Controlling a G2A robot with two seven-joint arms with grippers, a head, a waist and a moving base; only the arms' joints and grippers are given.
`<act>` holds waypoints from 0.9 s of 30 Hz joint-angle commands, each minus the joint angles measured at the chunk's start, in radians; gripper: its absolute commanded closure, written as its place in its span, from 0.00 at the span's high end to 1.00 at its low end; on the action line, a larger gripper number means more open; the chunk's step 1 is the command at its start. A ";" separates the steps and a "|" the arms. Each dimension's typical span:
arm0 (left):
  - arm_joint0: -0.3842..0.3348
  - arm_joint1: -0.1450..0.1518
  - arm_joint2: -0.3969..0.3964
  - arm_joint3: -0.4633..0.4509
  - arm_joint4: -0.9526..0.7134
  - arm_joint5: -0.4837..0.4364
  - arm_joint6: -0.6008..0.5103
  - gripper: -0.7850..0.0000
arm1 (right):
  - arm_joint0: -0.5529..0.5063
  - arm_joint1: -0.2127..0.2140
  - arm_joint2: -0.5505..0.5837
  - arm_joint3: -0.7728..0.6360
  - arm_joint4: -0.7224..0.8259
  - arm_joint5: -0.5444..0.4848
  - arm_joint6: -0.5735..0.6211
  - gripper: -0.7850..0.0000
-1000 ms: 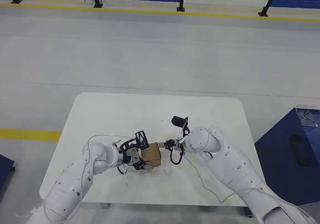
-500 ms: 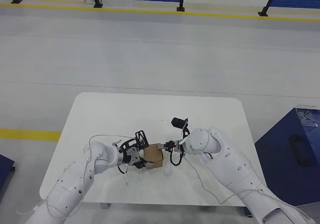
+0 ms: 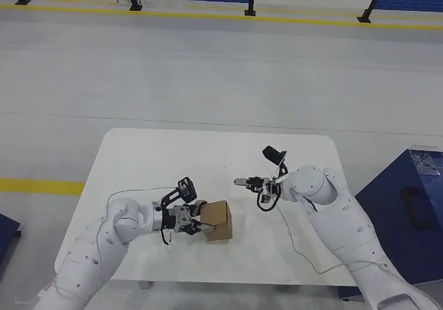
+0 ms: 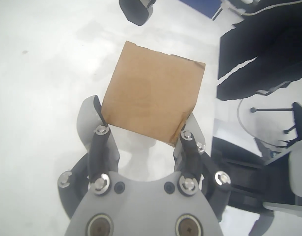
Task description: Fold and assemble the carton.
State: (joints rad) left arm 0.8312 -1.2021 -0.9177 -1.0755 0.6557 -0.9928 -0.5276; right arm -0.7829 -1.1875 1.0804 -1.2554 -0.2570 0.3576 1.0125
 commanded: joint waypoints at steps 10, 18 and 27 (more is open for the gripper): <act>-0.089 0.005 0.036 0.029 -0.916 0.570 -0.766 0.00 | -0.048 0.017 0.046 -0.011 0.048 -0.031 0.053 1.00; -0.158 -0.032 0.148 0.163 -0.741 0.656 -0.689 1.00 | -0.039 0.014 0.024 0.015 0.065 -0.043 0.050 1.00; -0.190 -0.006 0.067 0.206 -0.600 0.575 -0.423 1.00 | -0.023 0.008 -0.004 0.030 0.077 -0.046 0.054 1.00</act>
State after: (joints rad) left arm 0.6355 -1.2205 -0.8256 -0.8565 0.0098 -0.4075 -1.0153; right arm -0.8079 -1.1786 1.0797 -1.2252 -0.1806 0.3126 1.0636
